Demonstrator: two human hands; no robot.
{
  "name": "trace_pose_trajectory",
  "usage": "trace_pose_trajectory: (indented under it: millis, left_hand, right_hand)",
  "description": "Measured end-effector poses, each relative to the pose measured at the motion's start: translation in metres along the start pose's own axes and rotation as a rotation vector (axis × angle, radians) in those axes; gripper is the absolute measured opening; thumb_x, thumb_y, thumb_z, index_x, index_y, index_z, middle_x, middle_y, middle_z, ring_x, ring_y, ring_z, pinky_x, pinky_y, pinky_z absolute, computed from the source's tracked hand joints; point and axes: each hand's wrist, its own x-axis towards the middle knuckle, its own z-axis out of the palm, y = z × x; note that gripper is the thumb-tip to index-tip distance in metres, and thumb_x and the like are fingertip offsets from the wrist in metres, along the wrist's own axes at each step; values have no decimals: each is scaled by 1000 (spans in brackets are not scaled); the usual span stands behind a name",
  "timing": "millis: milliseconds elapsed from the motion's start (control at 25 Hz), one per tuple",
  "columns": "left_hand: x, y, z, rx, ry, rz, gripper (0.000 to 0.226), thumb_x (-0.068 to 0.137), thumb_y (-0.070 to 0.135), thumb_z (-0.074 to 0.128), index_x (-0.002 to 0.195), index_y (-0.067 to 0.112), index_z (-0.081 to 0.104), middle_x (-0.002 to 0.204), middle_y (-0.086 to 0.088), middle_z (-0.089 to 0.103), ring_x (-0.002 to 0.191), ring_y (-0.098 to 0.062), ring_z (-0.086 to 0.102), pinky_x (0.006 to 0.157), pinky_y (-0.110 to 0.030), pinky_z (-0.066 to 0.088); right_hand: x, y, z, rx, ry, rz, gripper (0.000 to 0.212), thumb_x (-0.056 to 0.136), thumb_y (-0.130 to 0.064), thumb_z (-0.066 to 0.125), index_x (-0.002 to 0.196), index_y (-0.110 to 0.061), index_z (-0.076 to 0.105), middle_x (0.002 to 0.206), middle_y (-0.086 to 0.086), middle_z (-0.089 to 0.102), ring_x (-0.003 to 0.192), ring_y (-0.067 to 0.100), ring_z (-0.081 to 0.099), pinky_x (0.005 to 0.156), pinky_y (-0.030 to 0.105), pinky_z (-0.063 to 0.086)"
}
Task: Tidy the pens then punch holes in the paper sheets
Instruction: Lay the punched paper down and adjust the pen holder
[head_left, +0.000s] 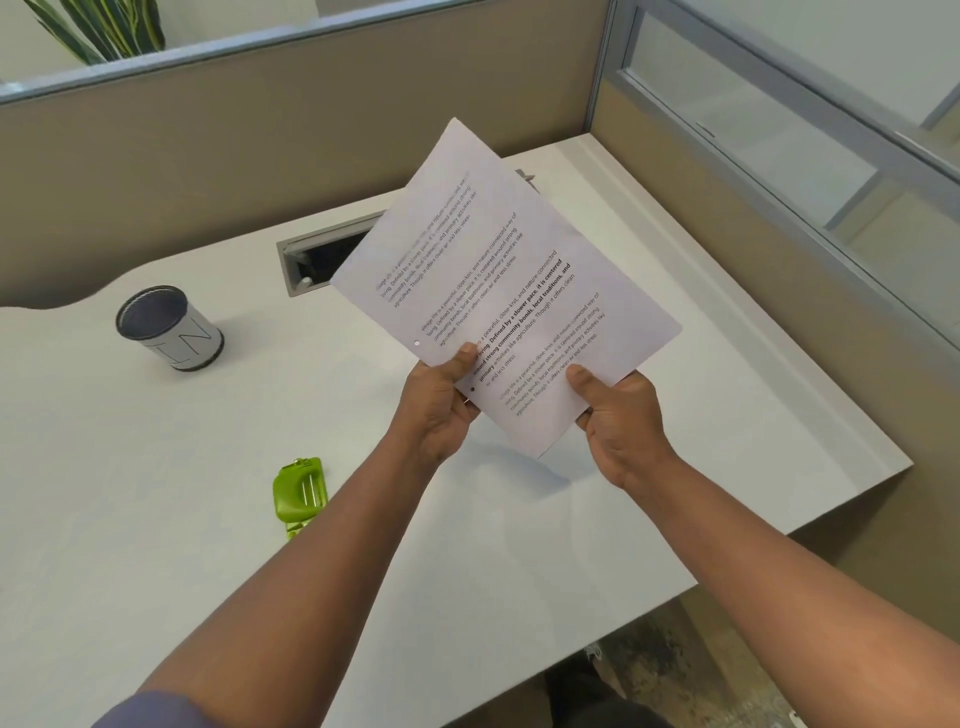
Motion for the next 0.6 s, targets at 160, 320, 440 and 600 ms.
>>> trace_pose_trajectory:
  millis: [160, 320, 440, 600]
  left_hand:
    - [6, 20, -24, 237, 251, 76, 102, 85, 22, 83, 160, 28, 14, 154, -9, 47, 127, -26, 57, 102, -43, 48]
    - [11, 66, -42, 716, 242, 316, 130, 69, 39, 93, 161, 35, 2, 170, -7, 21, 152, -30, 29, 116, -55, 33]
    - [16, 87, -41, 838, -34, 305, 87, 67, 32, 91, 143, 23, 48, 139, -5, 64, 129, -30, 59, 108, -61, 47]
    - [19, 73, -44, 752, -74, 296, 33, 85, 11, 79, 115, 20, 70, 116, -2, 75, 115, -34, 66, 104, -59, 51]
  right_hand:
    - [10, -19, -25, -211, -9, -77, 25, 96, 1, 63, 105, -19, 73, 107, -4, 79, 102, 17, 74, 91, 40, 58]
    - [19, -38, -53, -399, -137, -96, 26, 97, -3, 64, 106, -24, 75, 111, -4, 79, 105, 17, 74, 87, 35, 58]
    - [21, -42, -60, -468, -219, -107, 27, 97, -6, 65, 105, -28, 77, 111, -5, 78, 101, 12, 74, 76, 21, 57]
    - [21, -35, -61, -471, -189, -158, 24, 98, -7, 65, 106, -27, 75, 111, -6, 78, 104, 14, 73, 83, 25, 59]
